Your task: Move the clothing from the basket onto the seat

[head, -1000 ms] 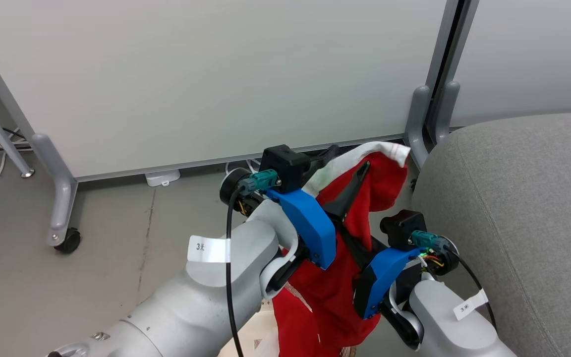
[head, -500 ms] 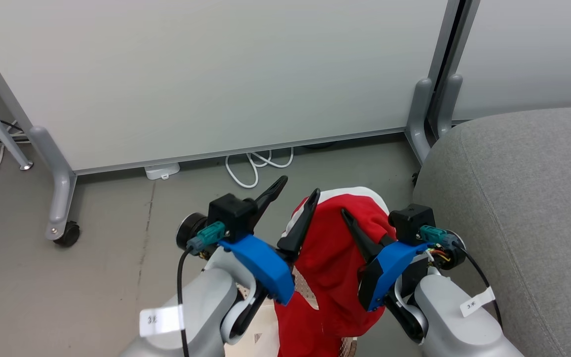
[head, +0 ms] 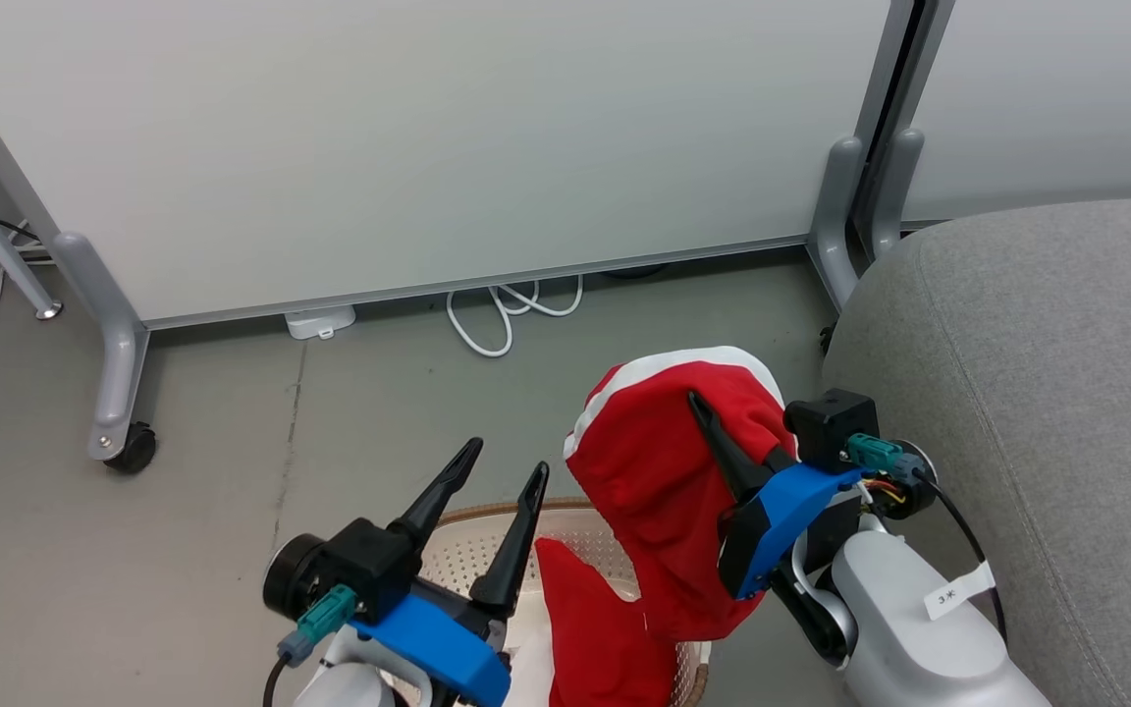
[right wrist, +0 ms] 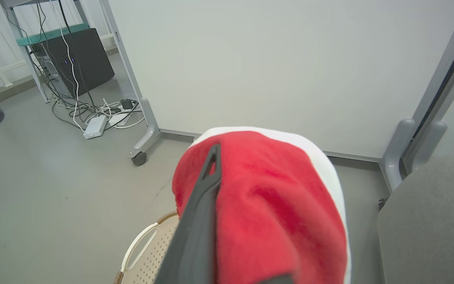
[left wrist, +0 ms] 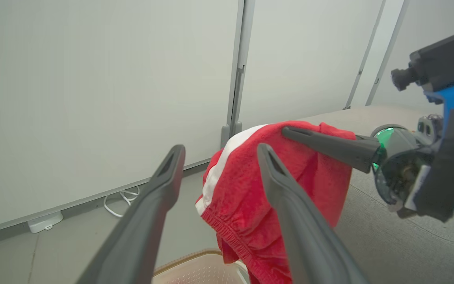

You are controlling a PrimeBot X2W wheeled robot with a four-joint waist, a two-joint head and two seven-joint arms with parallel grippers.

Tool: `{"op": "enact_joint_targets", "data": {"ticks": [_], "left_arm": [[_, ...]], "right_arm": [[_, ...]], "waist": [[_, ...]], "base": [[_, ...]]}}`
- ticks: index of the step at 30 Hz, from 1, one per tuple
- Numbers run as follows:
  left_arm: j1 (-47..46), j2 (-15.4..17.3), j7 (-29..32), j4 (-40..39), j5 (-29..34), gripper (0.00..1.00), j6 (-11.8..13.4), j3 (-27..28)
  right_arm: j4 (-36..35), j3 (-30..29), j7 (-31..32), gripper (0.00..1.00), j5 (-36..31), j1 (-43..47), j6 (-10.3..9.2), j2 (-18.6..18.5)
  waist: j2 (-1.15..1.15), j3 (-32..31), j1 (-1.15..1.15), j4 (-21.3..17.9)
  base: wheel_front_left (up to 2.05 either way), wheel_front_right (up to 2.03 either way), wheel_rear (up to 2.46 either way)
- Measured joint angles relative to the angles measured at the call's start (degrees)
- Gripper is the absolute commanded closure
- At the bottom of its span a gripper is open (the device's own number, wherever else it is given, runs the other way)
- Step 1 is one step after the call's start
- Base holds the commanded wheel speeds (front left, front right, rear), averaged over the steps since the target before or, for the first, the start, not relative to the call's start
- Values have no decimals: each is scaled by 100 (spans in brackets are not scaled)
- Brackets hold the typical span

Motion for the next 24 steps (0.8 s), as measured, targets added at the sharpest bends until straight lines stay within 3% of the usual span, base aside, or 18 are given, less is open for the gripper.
{"op": "enact_joint_targets", "data": {"ticks": [10,17,24], "left_arm": [[597,-130,0,-193,464,0,-53,509],[654,-162,-1,-281,488,0,-60,506],[673,-155,-1,-342,369,0,-62,476]], "right_arm": [[-171,-158,47,100,-73,130,1,0],[-236,-205,74,100,-105,207,1,0],[-321,-202,99,100,-146,209,0,0]], "waist": [[0,3,0,9],[0,2,0,-61],[0,18,0,-376]], "base": [[0,0,0],[0,0,0],[0,0,0]]}}
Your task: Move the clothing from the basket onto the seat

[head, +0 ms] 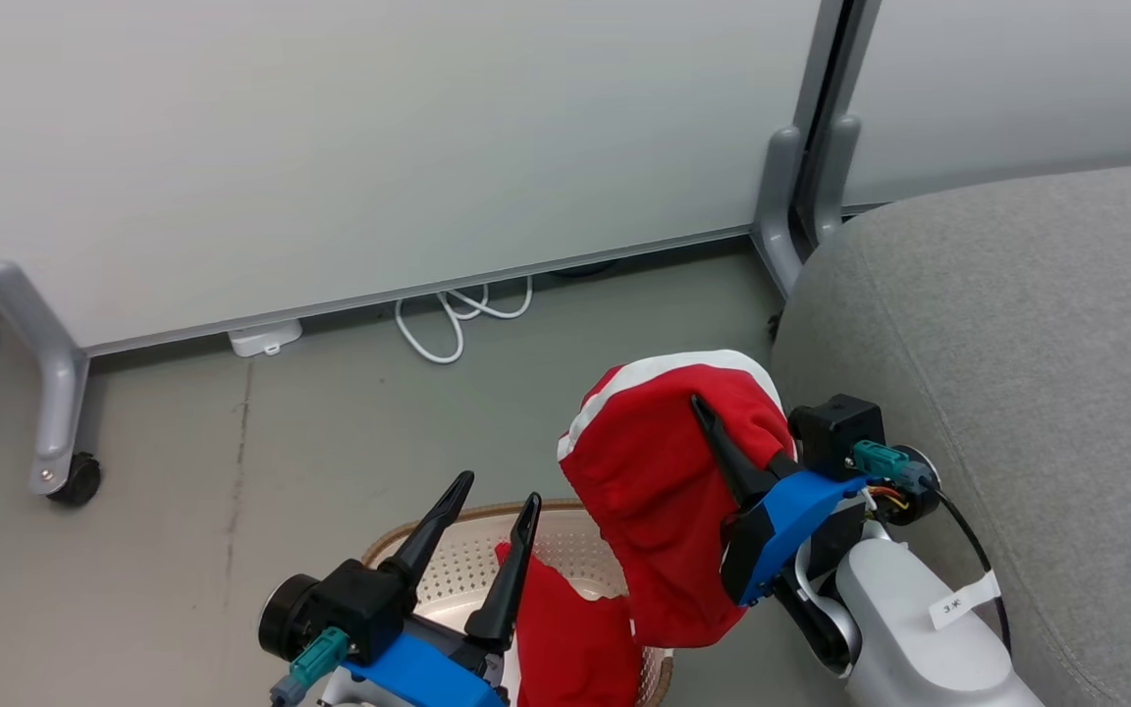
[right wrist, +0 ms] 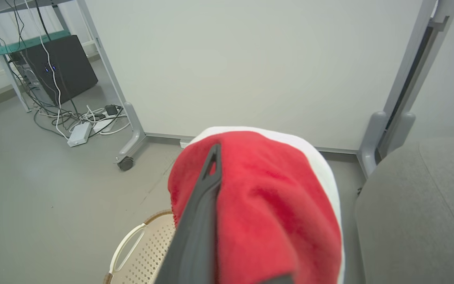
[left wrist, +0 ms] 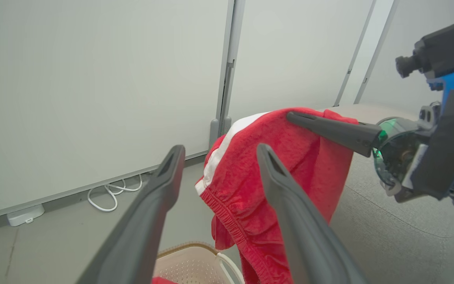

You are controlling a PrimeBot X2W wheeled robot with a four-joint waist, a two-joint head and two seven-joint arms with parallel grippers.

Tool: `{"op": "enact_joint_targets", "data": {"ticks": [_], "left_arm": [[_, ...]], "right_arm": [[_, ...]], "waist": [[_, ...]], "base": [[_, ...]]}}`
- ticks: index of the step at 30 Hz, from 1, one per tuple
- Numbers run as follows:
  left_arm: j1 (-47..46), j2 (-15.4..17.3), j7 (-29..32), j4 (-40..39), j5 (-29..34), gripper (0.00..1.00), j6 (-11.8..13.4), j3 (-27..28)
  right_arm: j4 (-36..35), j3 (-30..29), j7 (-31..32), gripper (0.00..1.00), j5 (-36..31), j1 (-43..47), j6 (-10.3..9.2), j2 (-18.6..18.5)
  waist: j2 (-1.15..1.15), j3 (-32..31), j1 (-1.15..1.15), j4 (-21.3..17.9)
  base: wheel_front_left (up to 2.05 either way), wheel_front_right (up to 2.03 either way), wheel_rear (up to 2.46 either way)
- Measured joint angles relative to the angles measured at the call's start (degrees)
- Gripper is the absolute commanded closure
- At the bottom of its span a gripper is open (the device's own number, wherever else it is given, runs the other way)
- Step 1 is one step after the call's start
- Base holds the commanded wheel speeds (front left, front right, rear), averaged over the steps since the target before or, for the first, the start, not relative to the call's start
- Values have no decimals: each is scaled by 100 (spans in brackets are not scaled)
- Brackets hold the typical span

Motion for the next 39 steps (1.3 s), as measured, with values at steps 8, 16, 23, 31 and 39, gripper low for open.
{"op": "enact_joint_targets", "data": {"ticks": [8,16,23,31,39], "left_arm": [[-3,77,0,66,-15,0,-19,-1],[-5,55,0,113,-7,0,-20,12],[-5,62,0,125,-7,0,-20,29],[-6,69,0,135,-1,0,-20,51],[-9,71,0,137,2,0,-20,41]], "right_arm": [[-46,-18,29,100,2,31,0,0],[-69,-69,20,100,1,112,0,0],[-97,-92,21,100,8,136,1,0],[-122,-103,20,100,48,200,0,-1],[-129,-151,3,100,51,224,0,-1]], "waist": [[0,43,0,-610],[0,98,0,-1318],[0,140,0,-1908],[0,200,0,-2446],[0,250,0,-2584]], "base": [[0,0,0],[0,0,0],[0,0,0],[0,0,0],[0,0,0]]}}
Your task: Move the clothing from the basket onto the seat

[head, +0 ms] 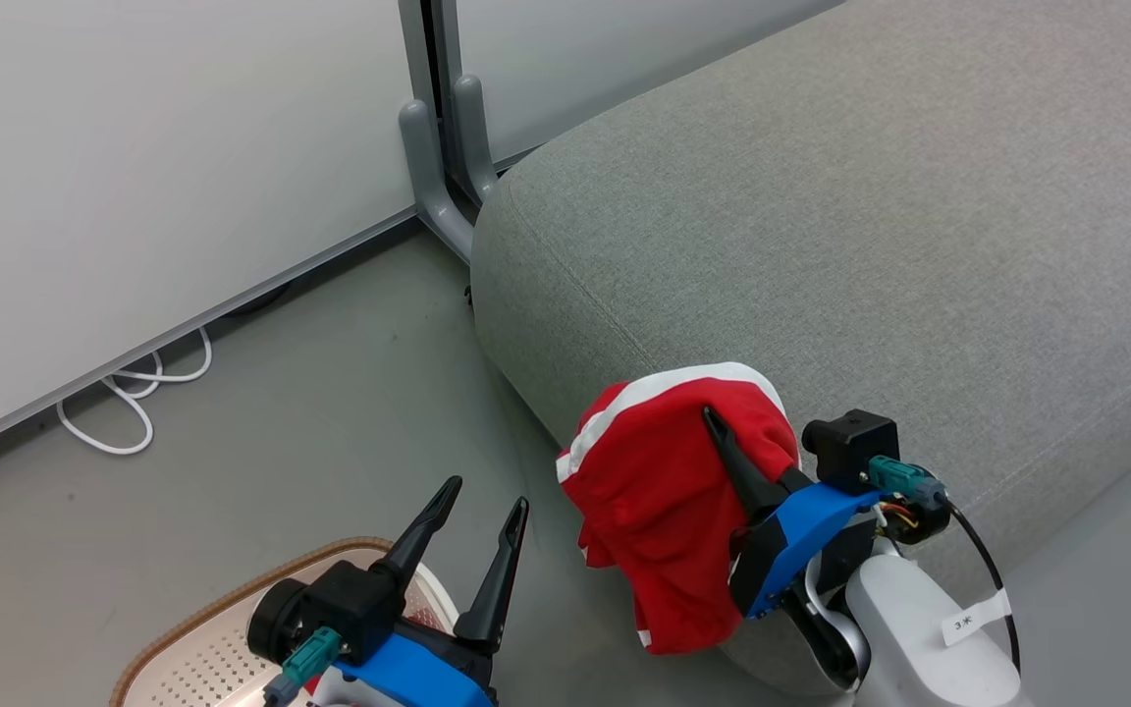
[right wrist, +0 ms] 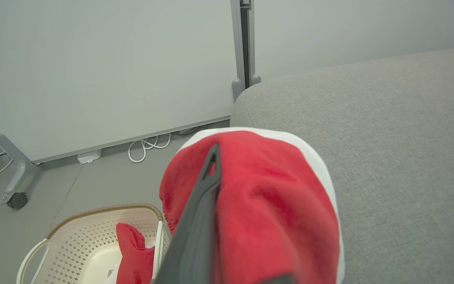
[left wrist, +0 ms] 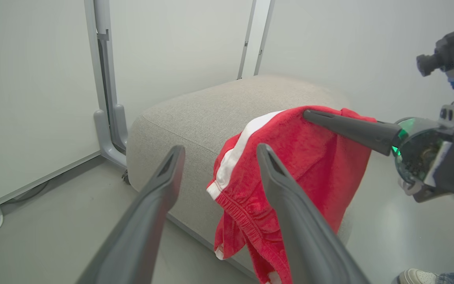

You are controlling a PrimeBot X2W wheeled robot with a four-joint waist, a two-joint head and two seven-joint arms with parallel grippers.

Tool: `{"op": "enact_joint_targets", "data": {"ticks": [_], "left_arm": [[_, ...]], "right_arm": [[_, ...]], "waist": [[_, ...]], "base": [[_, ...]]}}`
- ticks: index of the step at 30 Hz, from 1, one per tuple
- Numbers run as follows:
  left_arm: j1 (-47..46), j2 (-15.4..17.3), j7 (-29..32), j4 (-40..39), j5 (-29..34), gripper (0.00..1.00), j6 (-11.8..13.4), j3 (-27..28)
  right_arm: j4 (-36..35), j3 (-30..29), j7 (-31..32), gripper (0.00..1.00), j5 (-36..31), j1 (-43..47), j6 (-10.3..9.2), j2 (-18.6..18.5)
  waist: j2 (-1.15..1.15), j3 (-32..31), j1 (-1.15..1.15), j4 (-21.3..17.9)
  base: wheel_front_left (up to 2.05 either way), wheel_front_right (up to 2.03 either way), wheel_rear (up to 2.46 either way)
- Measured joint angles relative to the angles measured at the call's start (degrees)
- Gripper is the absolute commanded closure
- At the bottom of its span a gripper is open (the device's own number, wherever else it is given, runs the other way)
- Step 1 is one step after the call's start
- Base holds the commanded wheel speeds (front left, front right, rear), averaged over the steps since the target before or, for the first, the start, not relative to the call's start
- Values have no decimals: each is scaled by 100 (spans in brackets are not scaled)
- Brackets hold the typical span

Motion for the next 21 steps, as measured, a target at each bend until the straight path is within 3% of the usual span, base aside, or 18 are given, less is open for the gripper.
{"op": "enact_joint_targets", "data": {"ticks": [9,21], "left_arm": [[-71,38,0,0,35,0,0,-21],[-334,235,0,-90,205,0,-1,-33]], "right_arm": [[0,-266,12,100,-5,-99,1,-1],[-78,-1974,361,100,-368,-1590,1,-144]], "waist": [[0,126,0,117],[0,667,0,369]], "base": [[0,0,0],[0,0,0]]}}
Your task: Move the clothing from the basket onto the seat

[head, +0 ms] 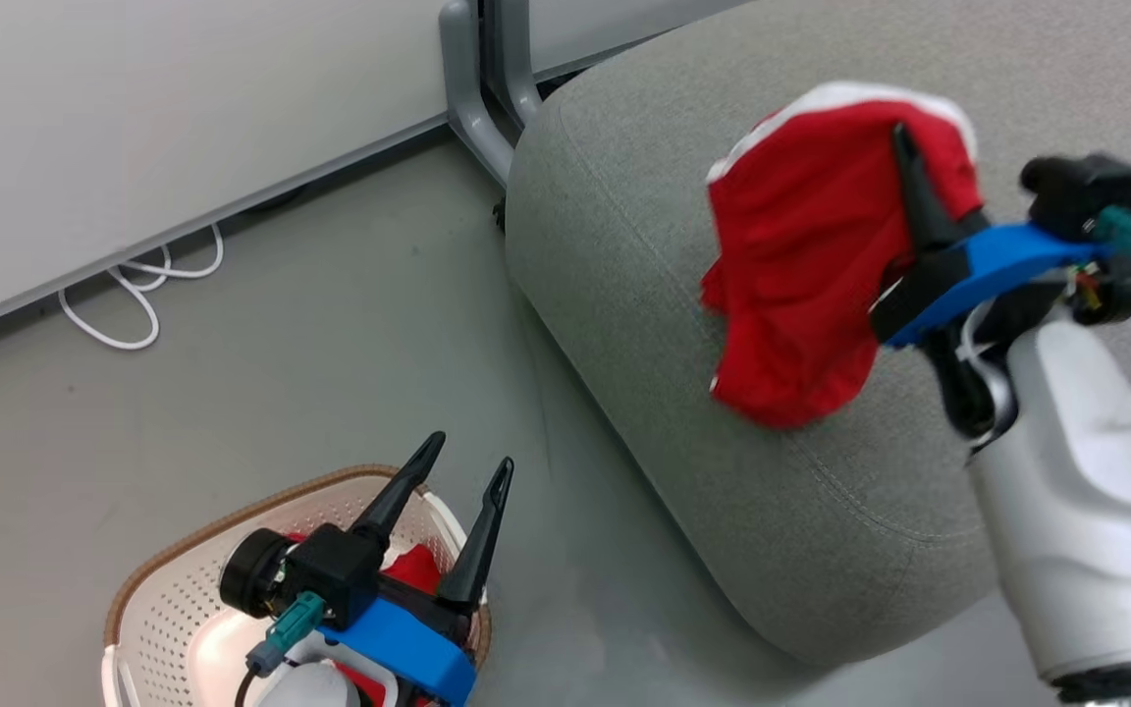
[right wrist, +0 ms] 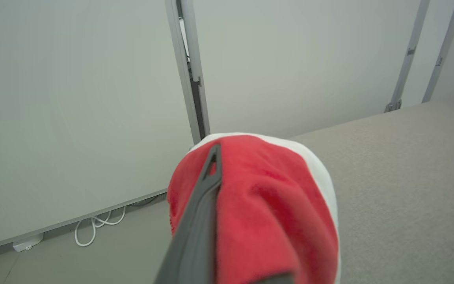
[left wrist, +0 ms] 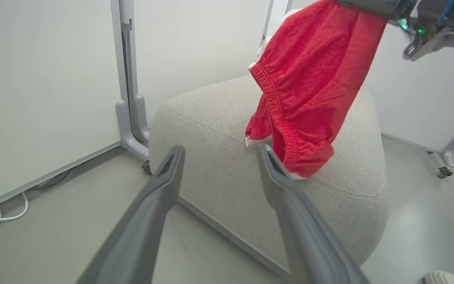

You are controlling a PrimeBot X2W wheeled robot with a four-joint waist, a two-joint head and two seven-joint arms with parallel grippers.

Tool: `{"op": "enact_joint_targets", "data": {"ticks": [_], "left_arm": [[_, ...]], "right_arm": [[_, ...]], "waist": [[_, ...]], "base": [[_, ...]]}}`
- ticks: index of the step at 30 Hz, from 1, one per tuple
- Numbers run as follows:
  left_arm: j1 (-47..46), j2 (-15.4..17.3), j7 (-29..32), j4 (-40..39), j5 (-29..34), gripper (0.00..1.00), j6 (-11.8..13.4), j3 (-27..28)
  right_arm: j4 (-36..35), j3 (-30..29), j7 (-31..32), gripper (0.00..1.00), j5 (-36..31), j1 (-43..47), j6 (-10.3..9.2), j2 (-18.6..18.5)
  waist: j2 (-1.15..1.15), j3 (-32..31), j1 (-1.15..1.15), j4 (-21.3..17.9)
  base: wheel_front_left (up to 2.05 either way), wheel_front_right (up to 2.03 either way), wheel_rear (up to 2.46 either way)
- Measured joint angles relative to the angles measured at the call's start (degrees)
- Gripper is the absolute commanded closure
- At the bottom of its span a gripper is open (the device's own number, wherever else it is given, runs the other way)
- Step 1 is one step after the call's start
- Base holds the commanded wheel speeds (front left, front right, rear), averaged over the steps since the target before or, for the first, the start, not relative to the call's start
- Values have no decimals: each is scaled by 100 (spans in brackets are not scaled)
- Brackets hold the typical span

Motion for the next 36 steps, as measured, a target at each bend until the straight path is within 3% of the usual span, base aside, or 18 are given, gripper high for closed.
{"op": "enact_joint_targets", "data": {"ticks": [11,24,36], "left_arm": [[-632,261,0,-178,97,0,0,-177],[-1187,654,0,-385,229,0,0,-300],[-1222,684,0,-392,283,0,0,-175]], "right_arm": [[-78,-1652,191,100,-278,-1255,0,-1003],[1029,-3306,-471,100,-138,-1267,0,-1405],[1993,-3453,-769,100,-379,-1264,0,-1337]], "waist": [[0,771,0,446],[0,1848,1,1025],[0,2076,0,1288]], "base": [[0,0,0],[0,0,0],[0,0,0]]}}
